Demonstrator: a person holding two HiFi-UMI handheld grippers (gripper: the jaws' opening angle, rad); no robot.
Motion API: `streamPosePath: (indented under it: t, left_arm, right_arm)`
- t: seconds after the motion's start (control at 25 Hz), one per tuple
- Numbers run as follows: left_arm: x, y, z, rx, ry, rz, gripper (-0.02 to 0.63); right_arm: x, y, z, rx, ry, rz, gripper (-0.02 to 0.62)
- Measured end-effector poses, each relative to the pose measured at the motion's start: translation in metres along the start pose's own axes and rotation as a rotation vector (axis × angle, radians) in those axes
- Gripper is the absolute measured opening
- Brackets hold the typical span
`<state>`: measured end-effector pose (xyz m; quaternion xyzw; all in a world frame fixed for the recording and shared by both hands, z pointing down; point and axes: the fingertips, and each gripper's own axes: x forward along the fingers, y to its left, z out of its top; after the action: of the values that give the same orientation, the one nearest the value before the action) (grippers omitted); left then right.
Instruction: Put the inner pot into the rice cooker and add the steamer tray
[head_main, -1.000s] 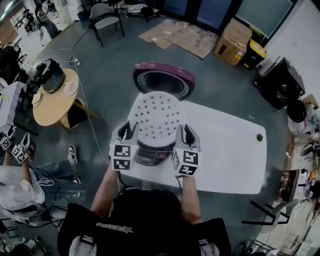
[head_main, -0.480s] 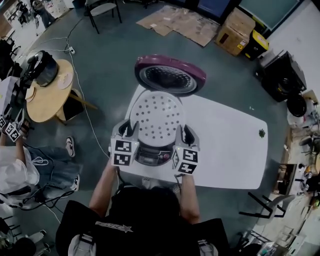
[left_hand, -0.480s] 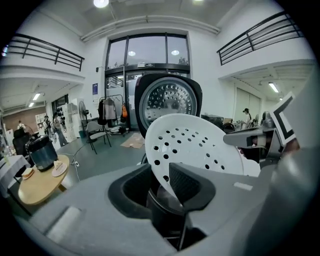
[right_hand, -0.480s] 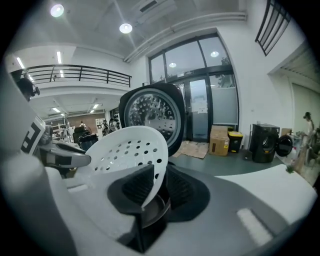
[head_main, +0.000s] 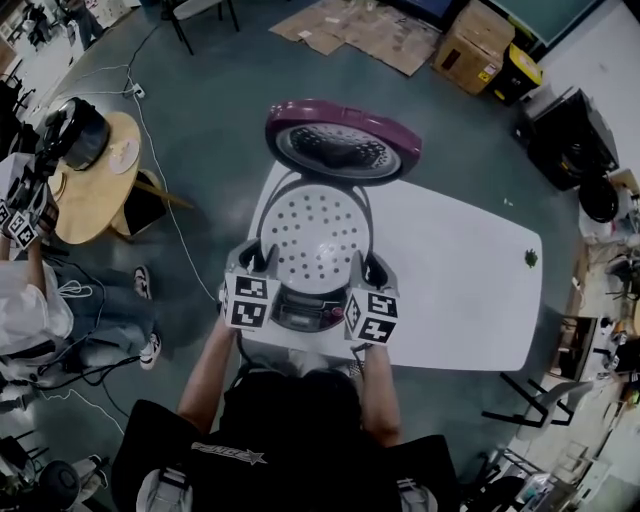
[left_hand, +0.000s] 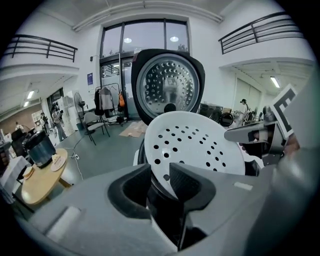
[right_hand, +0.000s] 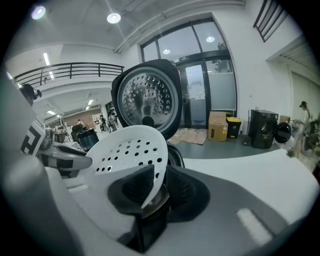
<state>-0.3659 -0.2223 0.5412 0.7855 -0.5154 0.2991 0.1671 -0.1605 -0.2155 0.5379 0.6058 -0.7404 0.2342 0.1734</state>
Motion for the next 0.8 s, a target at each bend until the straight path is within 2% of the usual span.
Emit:
streamPosePath:
  t: [0.28, 0.52, 0.72, 0.8]
  left_arm:
    - [0.008, 0.001, -0.007, 0.019, 0.033, 0.007, 0.129]
    - [0.014, -0.001, -0.013, -0.006, 0.057, -0.006, 0.135]
    - [0.016, -0.001, -0.010, -0.017, 0.038, -0.011, 0.148]
    - [0.015, -0.004, -0.003, -0.031, 0.000, -0.019, 0.195]
  right_arm:
    - [0.008, -0.002, -0.010, 0.005, 0.047, -0.008, 0.078]
    - [0.012, -0.006, -0.011, 0.025, 0.058, -0.005, 0.078]
    - [0.015, -0.005, -0.011, 0.029, 0.060, 0.008, 0.080]
    - [0.014, -0.004, -0.008, 0.022, 0.042, 0.015, 0.133]
